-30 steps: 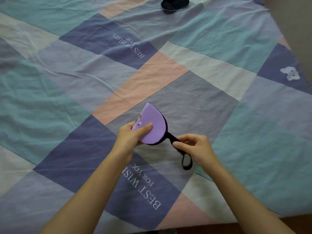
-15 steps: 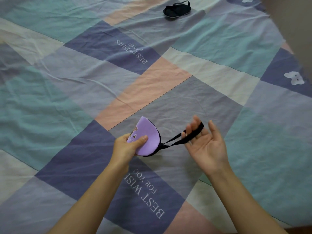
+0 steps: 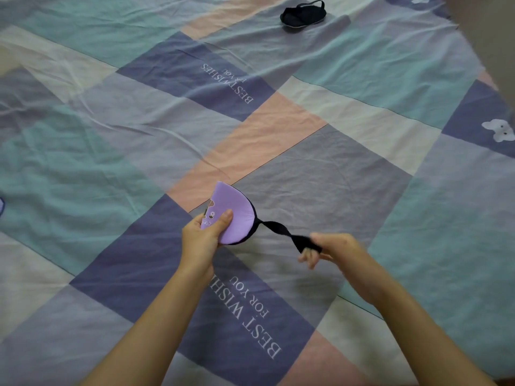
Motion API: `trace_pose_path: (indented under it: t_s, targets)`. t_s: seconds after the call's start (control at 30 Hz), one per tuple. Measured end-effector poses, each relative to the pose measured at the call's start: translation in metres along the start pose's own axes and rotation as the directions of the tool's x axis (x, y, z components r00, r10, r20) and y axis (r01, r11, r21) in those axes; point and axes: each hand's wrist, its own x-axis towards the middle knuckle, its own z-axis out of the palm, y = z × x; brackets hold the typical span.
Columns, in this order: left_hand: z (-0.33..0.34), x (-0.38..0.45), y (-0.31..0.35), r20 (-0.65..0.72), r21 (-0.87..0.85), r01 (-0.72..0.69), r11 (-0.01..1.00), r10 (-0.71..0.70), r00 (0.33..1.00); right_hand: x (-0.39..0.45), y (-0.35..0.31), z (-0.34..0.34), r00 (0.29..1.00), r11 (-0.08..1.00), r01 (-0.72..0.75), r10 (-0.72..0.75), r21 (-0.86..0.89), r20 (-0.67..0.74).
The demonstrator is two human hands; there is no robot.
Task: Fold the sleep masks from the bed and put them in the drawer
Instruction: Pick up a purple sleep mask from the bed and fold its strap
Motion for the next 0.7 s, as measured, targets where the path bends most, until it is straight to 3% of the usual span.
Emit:
trace_pose_path:
  t_s: [0.07,0.1,0.17,0.37,0.53,0.7]
  targets:
    - [-0.002,-0.001,-0.004,0.024,0.013,0.012,1.000,-0.012,1.000,0.000,-0.006,0.004,1.000,0.852,0.015,-0.018,0.523,0.001]
    - [-0.002,-0.002,-0.005,0.042,0.017,0.020,1.000,-0.020,0.999,0.002,-0.007,0.006,1.000,0.739,0.026,-0.022,0.673,-0.015]
    - [-0.001,-0.004,-0.005,0.096,0.024,0.034,0.999,-0.036,0.995,0.005,-0.006,0.012,0.997,0.638,0.063,-0.004,0.767,-0.079]
    - [0.001,-0.010,-0.002,0.222,0.045,0.026,0.999,-0.036,0.974,0.014,0.005,0.036,0.954,0.832,0.171,-0.008,0.527,-0.298]
    - [0.002,-0.012,0.003,0.274,0.122,-0.037,0.992,0.002,0.962,0.010,0.008,0.043,0.952,0.961,0.154,-0.083,0.228,-0.294]
    - [-0.001,-0.013,0.010,0.458,0.320,-0.188,0.928,0.023,0.889,0.007,0.008,0.039,0.969,0.980,0.155,-0.126,0.127,-0.212]
